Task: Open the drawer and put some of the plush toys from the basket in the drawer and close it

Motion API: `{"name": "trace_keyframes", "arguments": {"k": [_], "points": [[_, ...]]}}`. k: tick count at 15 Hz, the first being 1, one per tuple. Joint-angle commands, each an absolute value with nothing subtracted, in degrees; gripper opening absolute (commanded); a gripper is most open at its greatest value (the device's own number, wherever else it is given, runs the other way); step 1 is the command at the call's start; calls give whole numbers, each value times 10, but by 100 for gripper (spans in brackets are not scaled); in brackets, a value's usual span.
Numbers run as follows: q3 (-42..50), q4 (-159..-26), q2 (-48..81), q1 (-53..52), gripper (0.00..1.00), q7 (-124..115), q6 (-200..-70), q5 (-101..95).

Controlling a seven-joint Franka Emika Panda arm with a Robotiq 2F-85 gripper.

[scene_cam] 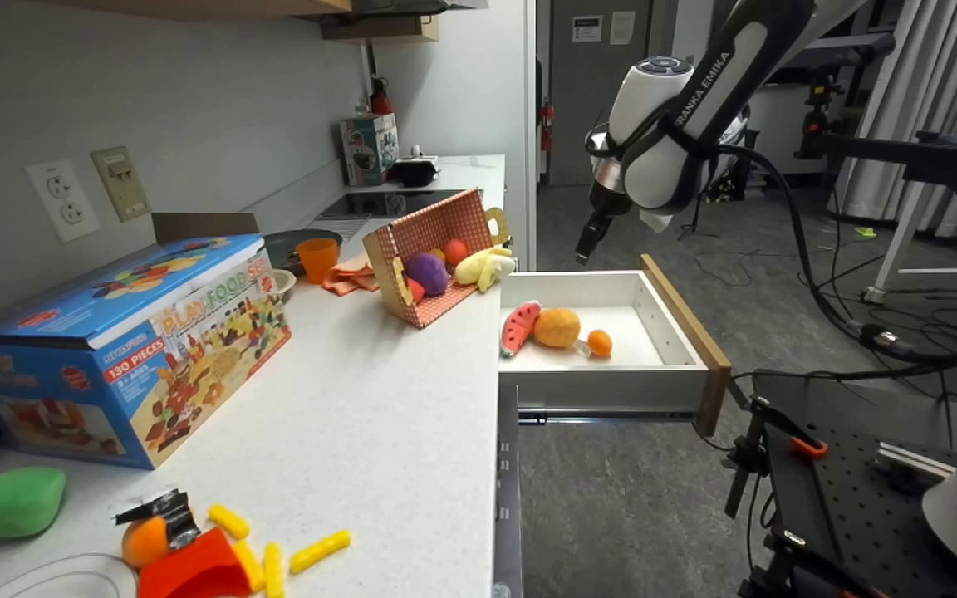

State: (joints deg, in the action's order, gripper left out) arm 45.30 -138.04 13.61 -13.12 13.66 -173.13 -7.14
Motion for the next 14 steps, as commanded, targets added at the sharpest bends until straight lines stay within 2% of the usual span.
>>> {"name": "trace_keyframes", "arguments": {"k": [1, 4, 11, 14], "points": [[453, -1380, 136, -131, 100, 137, -1731, -71], [466, -1368, 144, -144, 100, 129, -1716, -83], [608, -1378, 217, -209, 100, 121, -1705, -184], [617, -1396, 211, -203, 100, 143, -1673, -199]]}}
